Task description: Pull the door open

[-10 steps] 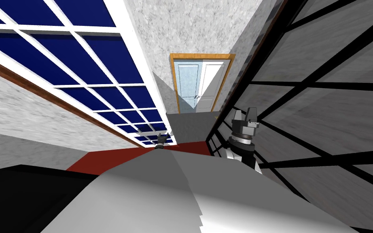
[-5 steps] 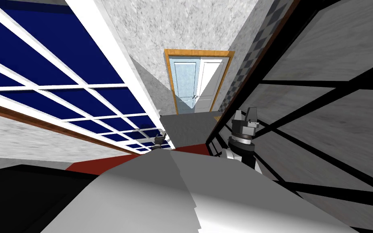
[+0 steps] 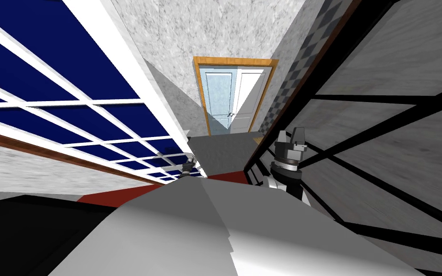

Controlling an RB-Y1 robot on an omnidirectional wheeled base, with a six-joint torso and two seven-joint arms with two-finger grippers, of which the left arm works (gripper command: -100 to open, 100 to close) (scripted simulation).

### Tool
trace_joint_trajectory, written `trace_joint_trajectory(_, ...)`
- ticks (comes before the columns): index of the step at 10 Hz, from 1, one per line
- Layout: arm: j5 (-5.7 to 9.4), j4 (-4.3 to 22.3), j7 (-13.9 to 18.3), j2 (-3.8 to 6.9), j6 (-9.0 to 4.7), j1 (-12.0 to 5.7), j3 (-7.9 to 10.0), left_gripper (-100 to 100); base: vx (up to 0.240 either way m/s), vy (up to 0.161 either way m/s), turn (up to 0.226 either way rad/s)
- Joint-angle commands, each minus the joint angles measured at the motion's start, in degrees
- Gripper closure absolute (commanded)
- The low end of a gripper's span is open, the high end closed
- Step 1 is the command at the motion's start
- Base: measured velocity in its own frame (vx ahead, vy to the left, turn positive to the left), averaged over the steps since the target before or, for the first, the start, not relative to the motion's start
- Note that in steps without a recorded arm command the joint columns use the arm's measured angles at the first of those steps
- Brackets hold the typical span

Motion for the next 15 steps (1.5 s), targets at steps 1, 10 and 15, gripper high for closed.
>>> trace_joint_trajectory(1, -0.02, 0.0, 0.0, -0.06, -0.09, -0.04, -0.08, 100, -0.01, 0.003, -0.006)
trace_joint_trajectory(10, 3.2, 0.4, 9.7, 0.33, -0.04, -0.09, -0.19, 100, -0.042, 0.009, -0.055)
trace_joint_trajectory(15, 5.59, 0.7, 16.5, 0.59, -0.08, -0.16, -0.29, 100, -0.069, 0.013, -0.079)
